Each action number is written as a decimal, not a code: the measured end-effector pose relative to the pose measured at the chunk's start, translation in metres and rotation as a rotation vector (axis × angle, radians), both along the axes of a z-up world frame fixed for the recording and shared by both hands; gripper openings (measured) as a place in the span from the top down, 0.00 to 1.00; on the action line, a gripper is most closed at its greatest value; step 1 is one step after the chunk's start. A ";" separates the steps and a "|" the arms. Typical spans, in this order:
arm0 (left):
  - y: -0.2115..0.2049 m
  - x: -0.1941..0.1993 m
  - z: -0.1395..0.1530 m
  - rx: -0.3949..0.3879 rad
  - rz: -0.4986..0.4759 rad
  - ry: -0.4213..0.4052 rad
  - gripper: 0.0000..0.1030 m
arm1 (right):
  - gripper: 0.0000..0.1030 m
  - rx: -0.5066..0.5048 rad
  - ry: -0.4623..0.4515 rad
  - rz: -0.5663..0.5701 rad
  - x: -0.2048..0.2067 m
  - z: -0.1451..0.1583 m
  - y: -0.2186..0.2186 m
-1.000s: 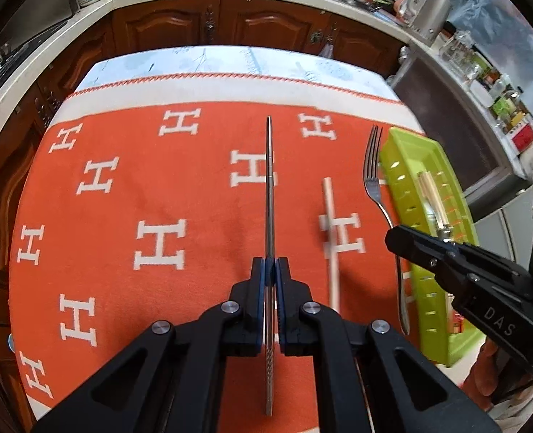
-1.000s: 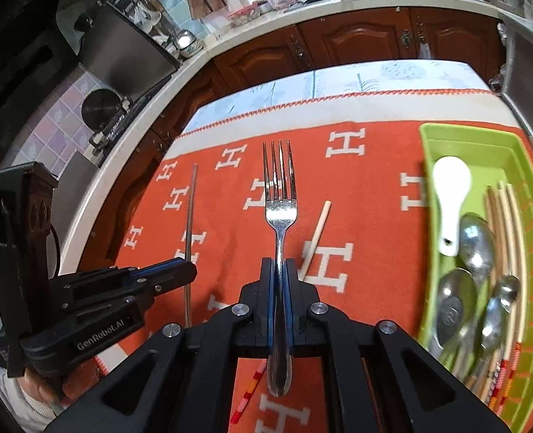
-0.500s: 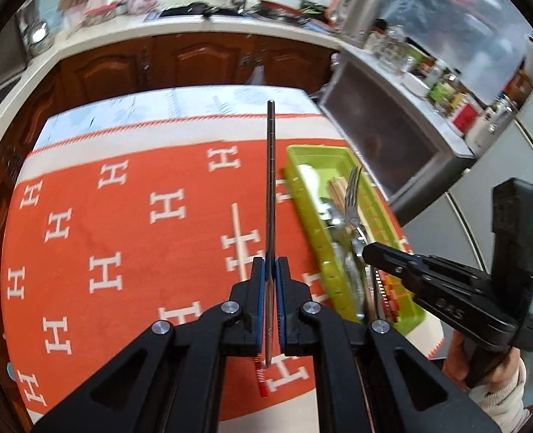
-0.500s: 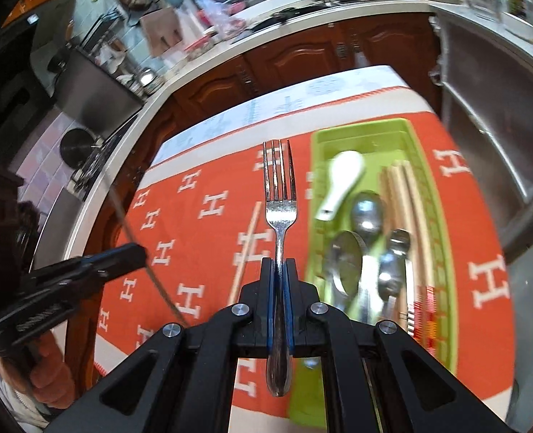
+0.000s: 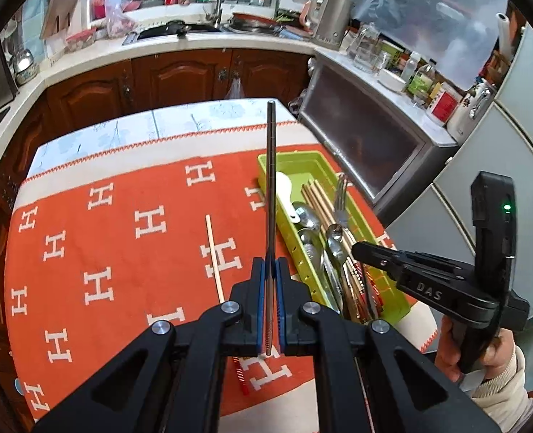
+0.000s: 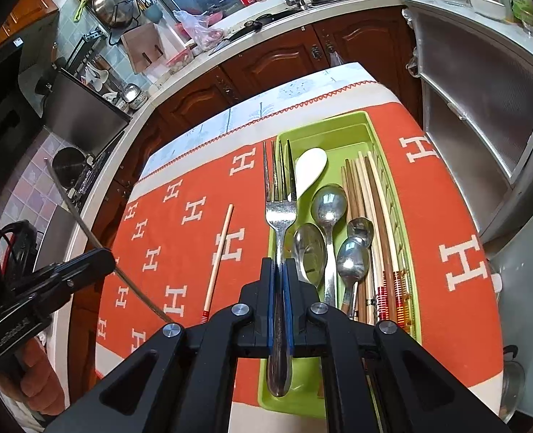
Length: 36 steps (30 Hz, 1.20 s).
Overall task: Organize utensils
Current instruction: 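Carry the fork and steel chopstick into the green tray and open both tools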
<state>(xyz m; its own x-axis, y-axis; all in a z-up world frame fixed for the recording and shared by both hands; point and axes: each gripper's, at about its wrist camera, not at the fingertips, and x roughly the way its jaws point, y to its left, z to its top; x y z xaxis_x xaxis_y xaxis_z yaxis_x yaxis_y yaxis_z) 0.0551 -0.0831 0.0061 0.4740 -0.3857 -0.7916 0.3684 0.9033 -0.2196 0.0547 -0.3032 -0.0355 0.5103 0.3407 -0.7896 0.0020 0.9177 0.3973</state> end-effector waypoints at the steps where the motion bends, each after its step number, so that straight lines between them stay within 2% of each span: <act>1: 0.002 -0.003 0.003 -0.004 -0.001 -0.010 0.97 | 0.96 0.001 -0.004 0.002 -0.001 0.001 0.000; 11: 0.012 -0.026 0.031 -0.051 -0.035 -0.064 0.97 | 0.96 0.006 -0.037 -0.006 -0.012 0.022 0.004; 15: 0.005 -0.032 0.045 -0.097 -0.082 -0.056 0.97 | 0.96 0.007 -0.042 -0.025 -0.017 0.029 -0.002; 20: -0.014 -0.024 0.048 -0.146 -0.136 -0.017 0.97 | 0.96 -0.003 -0.038 -0.064 -0.024 0.031 -0.018; 24: -0.038 -0.005 0.031 -0.182 -0.179 0.066 0.97 | 0.96 -0.005 -0.019 -0.091 -0.030 0.023 -0.031; 27: -0.059 0.016 0.004 -0.191 -0.198 0.156 0.97 | 0.96 -0.005 -0.001 -0.106 -0.032 0.014 -0.038; 31: -0.085 0.044 -0.041 -0.142 -0.184 0.261 0.97 | 0.96 -0.019 0.026 -0.113 -0.028 0.000 -0.043; 33: -0.093 0.051 -0.052 -0.110 -0.172 0.251 0.96 | 0.96 -0.036 0.044 -0.114 -0.022 -0.009 -0.045; 36: -0.106 0.066 -0.069 -0.077 -0.164 0.277 0.95 | 0.96 -0.067 0.069 -0.108 -0.009 -0.022 -0.044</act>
